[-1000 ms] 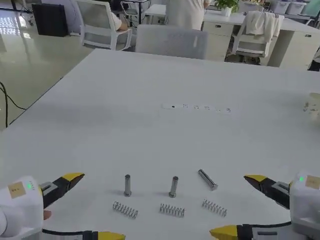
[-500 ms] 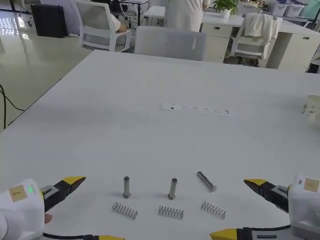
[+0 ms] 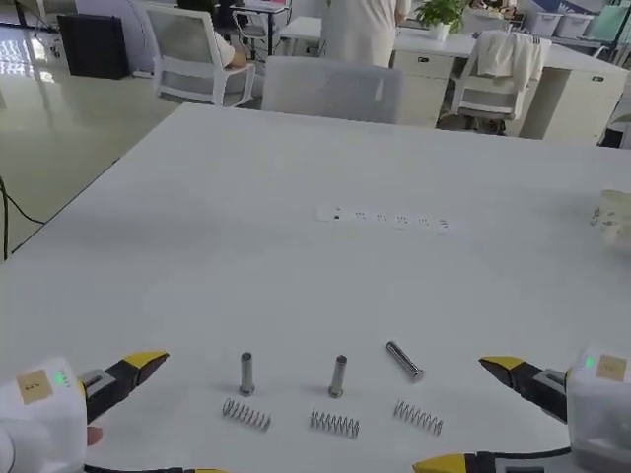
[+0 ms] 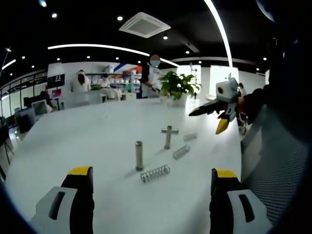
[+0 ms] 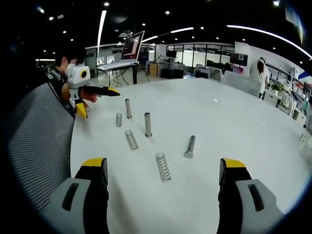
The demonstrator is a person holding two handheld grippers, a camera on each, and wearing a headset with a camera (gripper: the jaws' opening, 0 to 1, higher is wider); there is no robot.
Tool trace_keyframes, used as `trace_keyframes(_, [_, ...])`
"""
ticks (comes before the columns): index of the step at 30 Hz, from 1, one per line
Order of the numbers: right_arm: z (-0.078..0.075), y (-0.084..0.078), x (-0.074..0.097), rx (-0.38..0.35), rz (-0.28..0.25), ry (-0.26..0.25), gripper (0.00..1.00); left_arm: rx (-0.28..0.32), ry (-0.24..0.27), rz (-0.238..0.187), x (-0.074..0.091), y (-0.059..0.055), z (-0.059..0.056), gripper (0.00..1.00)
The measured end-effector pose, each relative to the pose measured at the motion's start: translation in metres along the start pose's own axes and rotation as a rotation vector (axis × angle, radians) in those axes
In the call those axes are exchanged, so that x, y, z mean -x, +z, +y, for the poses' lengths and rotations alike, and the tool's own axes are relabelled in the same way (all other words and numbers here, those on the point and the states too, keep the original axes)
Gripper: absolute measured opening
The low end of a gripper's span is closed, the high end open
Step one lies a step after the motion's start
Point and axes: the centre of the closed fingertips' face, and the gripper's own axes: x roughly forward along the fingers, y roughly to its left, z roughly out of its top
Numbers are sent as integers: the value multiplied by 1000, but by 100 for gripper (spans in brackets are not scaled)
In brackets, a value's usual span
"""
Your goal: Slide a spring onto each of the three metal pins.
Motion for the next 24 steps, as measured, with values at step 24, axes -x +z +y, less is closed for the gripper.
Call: trace_keyframes(24, [1,-3,1,-6,10,3,94,-5,-10,-6,-2,5,-4,98])
